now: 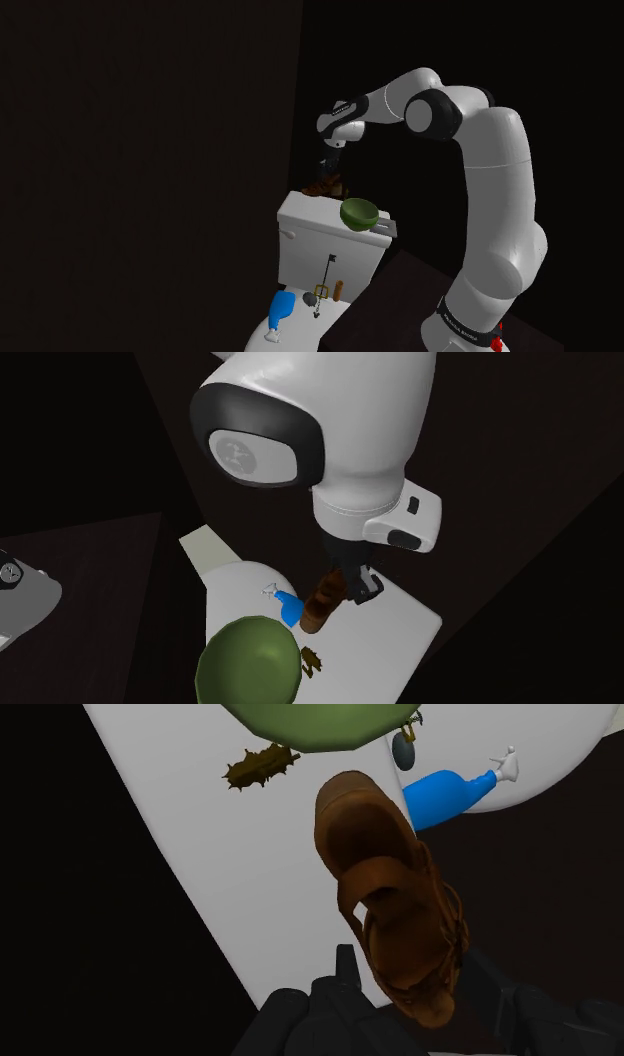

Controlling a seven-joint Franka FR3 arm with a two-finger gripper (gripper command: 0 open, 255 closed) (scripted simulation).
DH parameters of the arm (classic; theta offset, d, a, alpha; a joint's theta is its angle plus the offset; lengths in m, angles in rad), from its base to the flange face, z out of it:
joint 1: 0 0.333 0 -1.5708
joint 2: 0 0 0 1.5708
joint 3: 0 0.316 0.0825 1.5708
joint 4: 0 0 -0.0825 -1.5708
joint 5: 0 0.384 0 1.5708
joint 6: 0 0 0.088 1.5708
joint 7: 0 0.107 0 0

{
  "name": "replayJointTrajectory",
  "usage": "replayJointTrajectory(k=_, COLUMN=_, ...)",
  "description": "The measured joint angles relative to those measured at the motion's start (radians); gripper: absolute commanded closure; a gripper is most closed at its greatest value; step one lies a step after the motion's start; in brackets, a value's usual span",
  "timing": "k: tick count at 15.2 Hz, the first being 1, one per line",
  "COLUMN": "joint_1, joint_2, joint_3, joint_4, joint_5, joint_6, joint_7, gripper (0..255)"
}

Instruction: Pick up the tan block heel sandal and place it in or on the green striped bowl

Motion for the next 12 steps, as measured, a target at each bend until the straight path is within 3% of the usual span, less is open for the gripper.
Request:
replayJointTrajectory(k=9, joint_1=0.003, joint_2=-0.049, joint_3=-0.012, joint_4=0.053, joint_5=-0.023, joint_6=-0.100, joint_7=0.021, gripper=255)
replayJointTrajectory(k=12, joint_1=0.000, joint_2=-0.097, joint_3=-0.021, joint_4=0.004, joint_5=-0.032, joint_6=-0.100, joint_7=0.009, gripper=255)
